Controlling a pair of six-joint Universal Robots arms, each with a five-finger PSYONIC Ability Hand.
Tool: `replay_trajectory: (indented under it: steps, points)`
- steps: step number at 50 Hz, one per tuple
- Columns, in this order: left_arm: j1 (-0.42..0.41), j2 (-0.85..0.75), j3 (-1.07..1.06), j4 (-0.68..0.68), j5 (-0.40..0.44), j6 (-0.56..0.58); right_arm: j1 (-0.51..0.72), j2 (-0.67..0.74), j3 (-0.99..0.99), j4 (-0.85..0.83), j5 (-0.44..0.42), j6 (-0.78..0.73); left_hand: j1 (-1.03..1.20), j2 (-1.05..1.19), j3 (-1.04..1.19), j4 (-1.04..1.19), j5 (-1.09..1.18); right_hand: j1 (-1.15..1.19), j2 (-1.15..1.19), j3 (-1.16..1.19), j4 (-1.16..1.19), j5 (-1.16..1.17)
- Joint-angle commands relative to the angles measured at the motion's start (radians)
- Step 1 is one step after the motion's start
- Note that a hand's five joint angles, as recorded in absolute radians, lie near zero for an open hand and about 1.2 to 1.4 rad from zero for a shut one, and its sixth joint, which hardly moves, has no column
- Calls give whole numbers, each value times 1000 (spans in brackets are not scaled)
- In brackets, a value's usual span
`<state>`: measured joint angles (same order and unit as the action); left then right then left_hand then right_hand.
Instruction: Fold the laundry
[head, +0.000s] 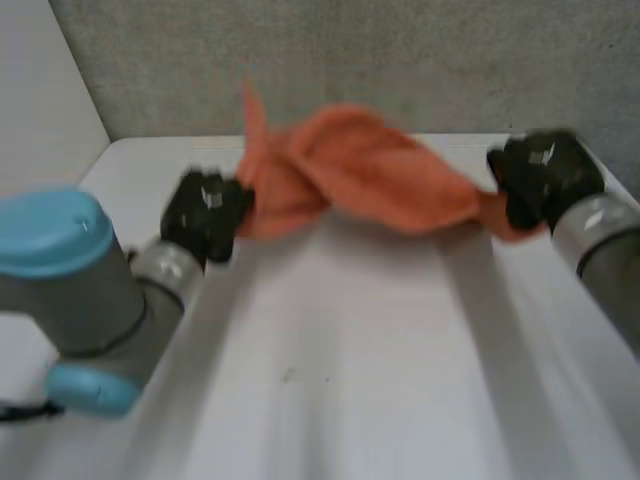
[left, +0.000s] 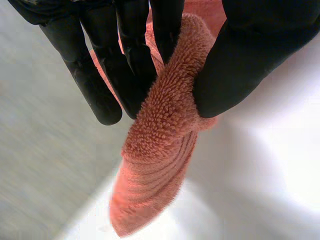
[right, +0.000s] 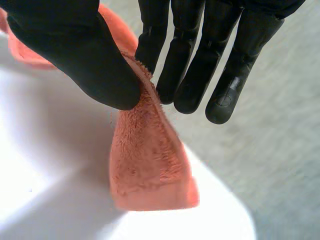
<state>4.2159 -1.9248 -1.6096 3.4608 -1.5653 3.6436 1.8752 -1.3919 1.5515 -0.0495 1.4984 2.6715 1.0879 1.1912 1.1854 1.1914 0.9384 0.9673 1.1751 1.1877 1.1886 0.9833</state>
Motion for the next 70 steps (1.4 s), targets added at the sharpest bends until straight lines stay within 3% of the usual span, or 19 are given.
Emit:
replay_trajectory:
  steps: [1,9,13,26,30,45,56,70]
  points:
    - [-20,-14,-159,-104,13,-72,-7,19,226,-32,-20,-54,-721,-824,-818,-824,-746,429,221,209,208,238]
    - [3,20,-132,-144,13,-80,-10,65,252,-64,-38,-47,-833,-937,-931,-937,-858,429,221,209,208,238]
    - [56,73,-139,-146,16,-86,-10,65,257,-82,-38,-39,-833,-937,-931,-937,-858,429,221,209,208,238]
    - [151,73,-151,-278,131,-428,-77,65,280,-144,-24,14,-611,-714,-708,-714,-636,429,221,209,208,238]
    - [162,56,-150,-313,183,-471,-88,68,277,-145,-26,21,-510,-614,-608,-614,-535,429,221,209,208,238]
    - [197,-11,-151,-338,194,-477,-102,73,275,-145,-26,21,-522,-625,-620,-626,-547,429,221,209,208,238]
    - [285,-2,-155,-310,192,-482,-103,74,275,-147,-26,19,-516,-619,-614,-620,-541,429,221,209,208,238]
    - [283,-13,-171,-322,185,-480,-102,74,275,-148,-26,18,-505,-608,-602,-608,-530,429,221,209,208,238]
